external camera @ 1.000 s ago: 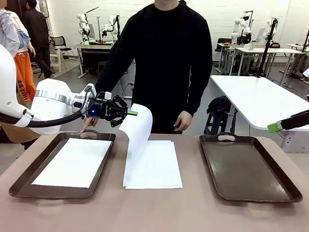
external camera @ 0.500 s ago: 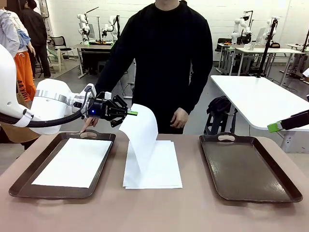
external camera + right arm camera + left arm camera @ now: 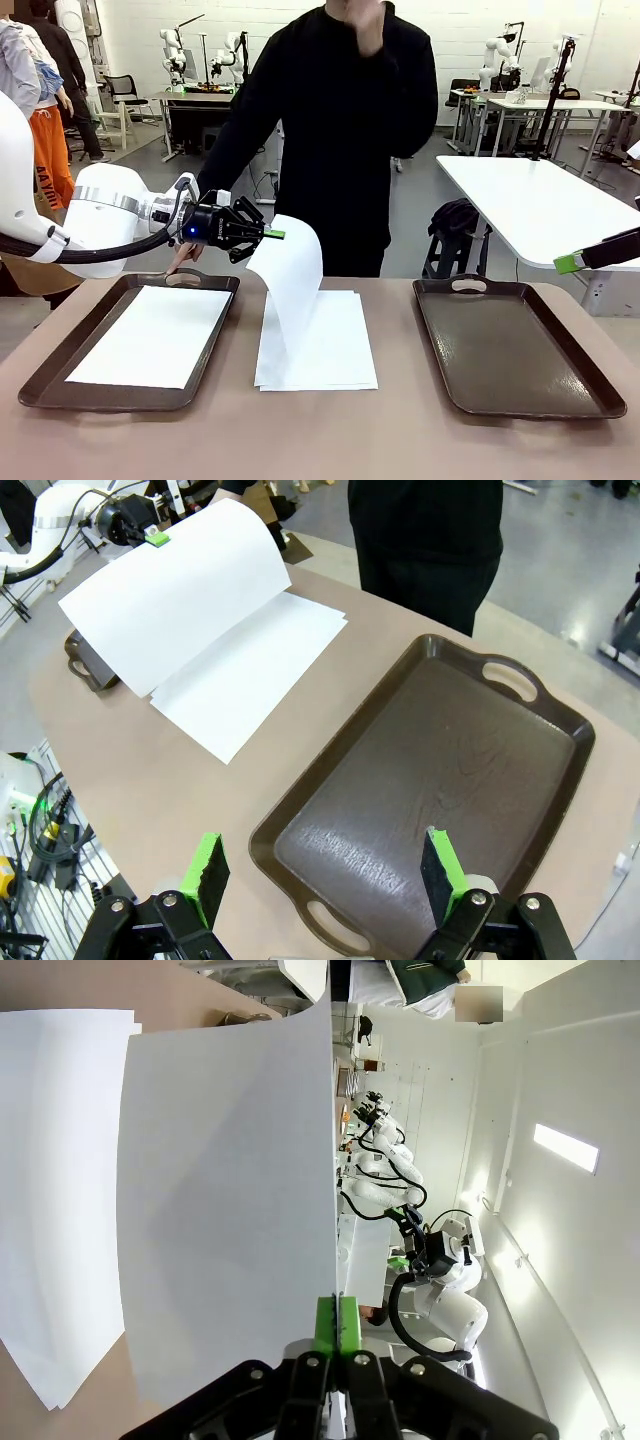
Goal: Sort the A4 documents.
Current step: Place the A4 Paper in the designated Handle tray.
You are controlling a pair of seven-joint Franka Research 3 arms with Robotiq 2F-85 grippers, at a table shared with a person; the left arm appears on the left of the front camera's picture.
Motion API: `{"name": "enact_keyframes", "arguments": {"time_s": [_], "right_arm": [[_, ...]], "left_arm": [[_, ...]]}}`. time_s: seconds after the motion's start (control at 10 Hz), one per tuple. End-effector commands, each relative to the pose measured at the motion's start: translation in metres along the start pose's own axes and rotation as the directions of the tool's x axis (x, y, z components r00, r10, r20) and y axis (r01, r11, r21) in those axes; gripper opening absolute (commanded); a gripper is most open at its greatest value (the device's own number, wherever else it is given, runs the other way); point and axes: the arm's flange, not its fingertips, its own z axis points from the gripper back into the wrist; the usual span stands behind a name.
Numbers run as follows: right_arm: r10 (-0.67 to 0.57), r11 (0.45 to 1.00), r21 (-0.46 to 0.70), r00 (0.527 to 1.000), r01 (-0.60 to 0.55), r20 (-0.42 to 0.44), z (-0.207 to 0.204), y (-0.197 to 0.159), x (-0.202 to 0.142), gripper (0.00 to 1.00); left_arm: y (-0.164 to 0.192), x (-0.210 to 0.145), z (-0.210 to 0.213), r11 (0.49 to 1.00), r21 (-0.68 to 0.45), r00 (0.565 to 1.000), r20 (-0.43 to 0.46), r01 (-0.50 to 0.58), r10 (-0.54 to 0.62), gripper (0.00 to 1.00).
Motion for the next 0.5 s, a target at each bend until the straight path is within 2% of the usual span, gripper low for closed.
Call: {"name": "enact_keyframes", "arguments": {"time_s": [0.0,0.4], "right_arm": [[-0.004,1.000,0.019,1.000,0.004,0.008,-0.002,-0.002,-0.001,1.00],[-0.004,1.000,0.019,1.000,0.004,0.008,-0.002,-0.002,-0.001,1.00]], "left_arm": [[0.000,0.001,0.000,1.000,0.000,1.000,0.013,-0.003,0.003,0.00],[-0.021,-0.023,0.029,0.994,0.082,0.996,-0.054,0.077,-0.073,0.01]]}}
